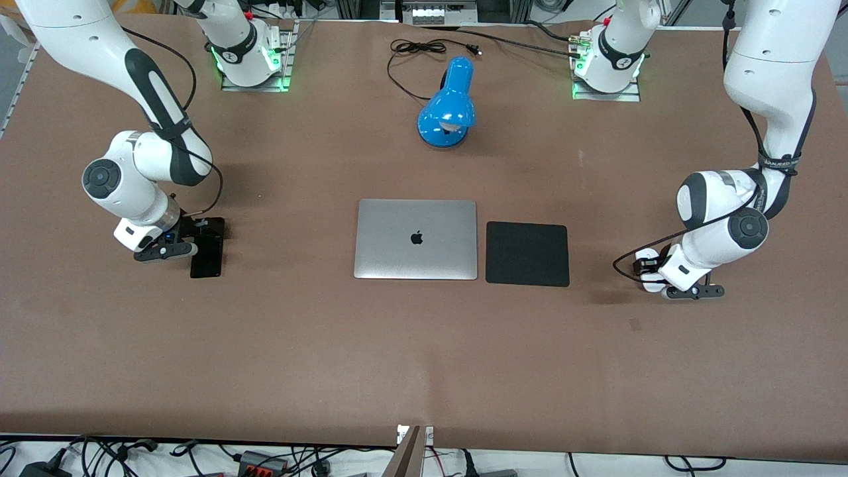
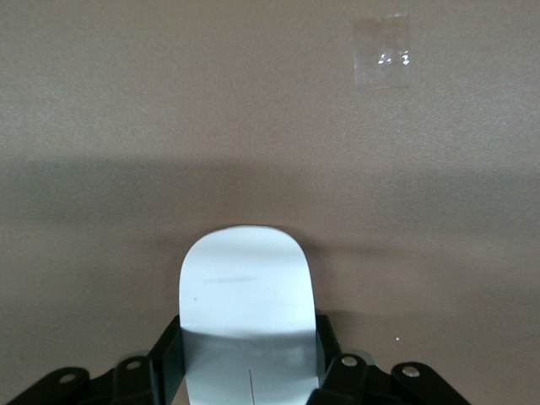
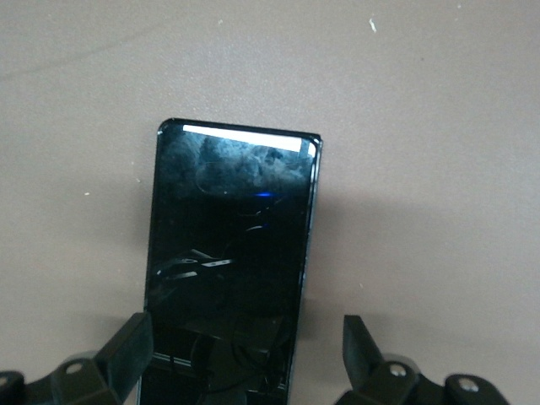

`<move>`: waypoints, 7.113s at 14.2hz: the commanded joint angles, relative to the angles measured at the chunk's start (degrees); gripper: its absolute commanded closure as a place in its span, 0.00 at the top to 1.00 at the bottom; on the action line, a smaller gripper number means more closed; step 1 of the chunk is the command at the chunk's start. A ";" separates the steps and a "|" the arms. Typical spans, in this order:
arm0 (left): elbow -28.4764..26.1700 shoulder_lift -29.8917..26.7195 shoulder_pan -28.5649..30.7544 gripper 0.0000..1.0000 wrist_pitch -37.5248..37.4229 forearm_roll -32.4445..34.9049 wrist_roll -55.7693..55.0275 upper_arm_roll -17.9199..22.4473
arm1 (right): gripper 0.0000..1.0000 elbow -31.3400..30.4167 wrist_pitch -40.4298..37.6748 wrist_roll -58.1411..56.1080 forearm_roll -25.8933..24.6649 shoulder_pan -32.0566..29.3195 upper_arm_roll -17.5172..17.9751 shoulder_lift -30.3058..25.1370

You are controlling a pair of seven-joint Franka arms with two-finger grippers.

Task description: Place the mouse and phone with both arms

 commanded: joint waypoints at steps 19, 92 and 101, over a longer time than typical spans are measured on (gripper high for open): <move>19.23 -10.16 -7.03 0.35 -33.82 1.29 -8.50 -7.41 | 0.00 2.16 0.48 0.14 0.98 1.05 0.72 0.07; 13.78 -32.57 -7.49 1.00 -49.64 -2.22 2.90 0.94 | 1.00 39.87 -63.51 19.83 -2.45 -3.87 4.68 -19.19; 13.87 -32.57 -7.41 1.00 -49.73 -2.05 2.90 0.85 | 1.00 40.49 -64.30 19.48 -2.10 -3.87 4.85 -20.24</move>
